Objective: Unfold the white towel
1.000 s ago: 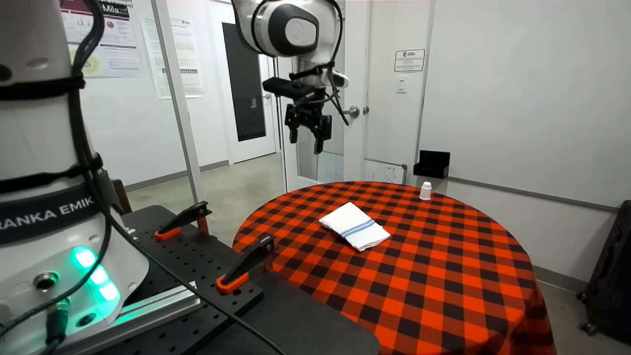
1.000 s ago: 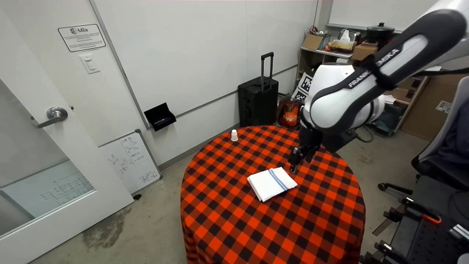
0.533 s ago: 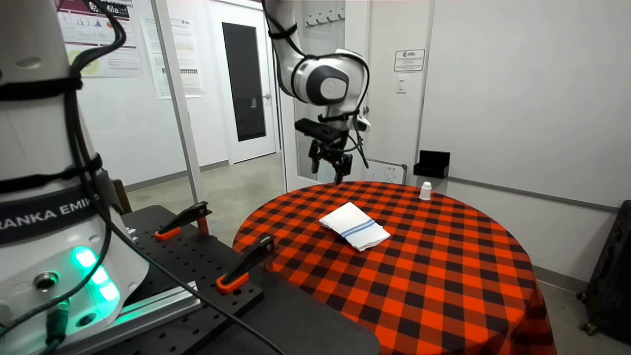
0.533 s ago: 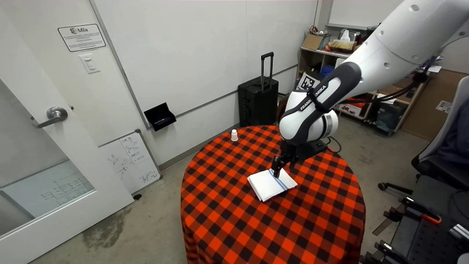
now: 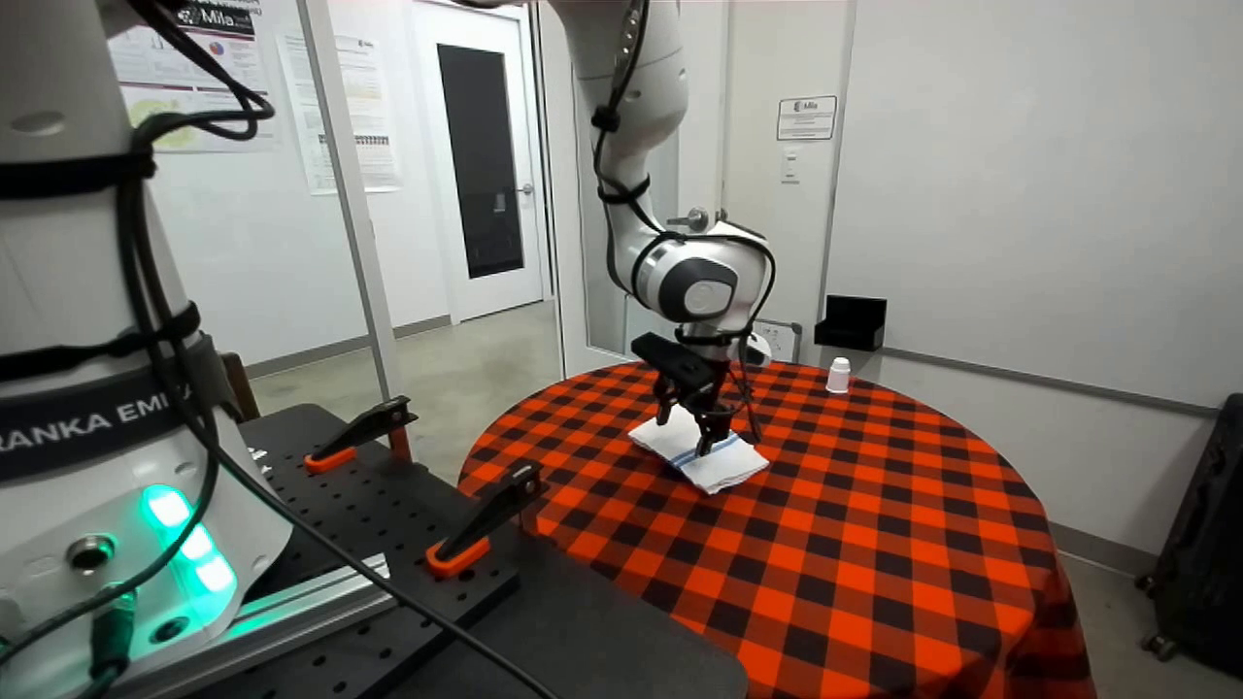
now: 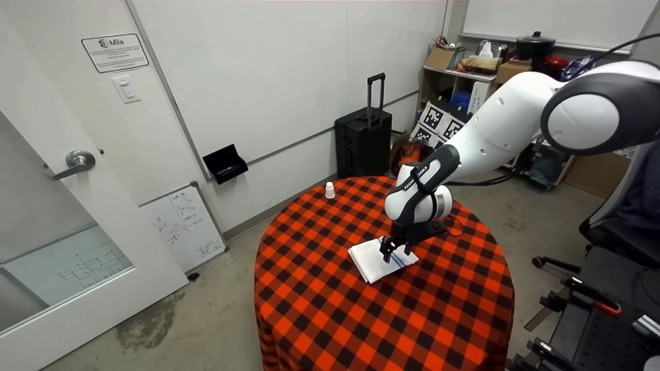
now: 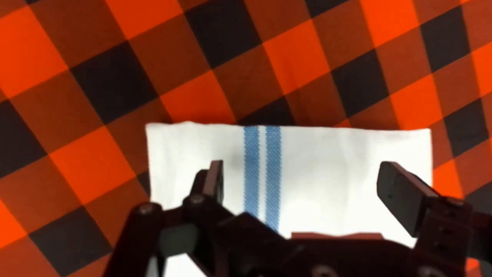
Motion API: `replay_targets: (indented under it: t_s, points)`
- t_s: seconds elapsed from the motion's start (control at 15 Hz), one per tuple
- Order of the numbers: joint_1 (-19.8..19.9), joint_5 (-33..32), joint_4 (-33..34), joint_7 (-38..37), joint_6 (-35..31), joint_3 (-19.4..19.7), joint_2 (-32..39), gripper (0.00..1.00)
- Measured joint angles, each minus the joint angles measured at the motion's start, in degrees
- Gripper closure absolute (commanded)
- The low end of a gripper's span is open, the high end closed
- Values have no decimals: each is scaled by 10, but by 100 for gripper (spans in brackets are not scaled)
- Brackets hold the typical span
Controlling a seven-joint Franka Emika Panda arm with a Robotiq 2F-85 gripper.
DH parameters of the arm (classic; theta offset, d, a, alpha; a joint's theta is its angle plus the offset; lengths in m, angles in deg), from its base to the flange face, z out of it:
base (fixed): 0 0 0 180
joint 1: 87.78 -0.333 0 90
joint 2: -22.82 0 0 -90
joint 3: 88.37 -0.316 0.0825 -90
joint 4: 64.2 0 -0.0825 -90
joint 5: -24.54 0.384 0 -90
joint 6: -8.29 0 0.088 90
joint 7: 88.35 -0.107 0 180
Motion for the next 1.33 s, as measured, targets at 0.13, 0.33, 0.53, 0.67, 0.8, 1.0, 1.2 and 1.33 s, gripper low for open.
replay_targets:
  t_s: [0.13,0.33,0.53,0.67,0.8,1.0,1.2,1.33]
  points:
    - [13,0,28,-6,0,4,34,0]
    - [35,0,56,-9,0,6,59,0]
    - [48,0,72,-11,0,6,67,0]
    - [52,0,81,-14,0,5,71,0]
    - [55,0,90,-16,0,2,79,0]
    - [57,0,107,-17,0,-4,97,26]
    - [58,0,122,-17,1,-8,109,47]
    - [60,0,128,-17,3,-13,111,62]
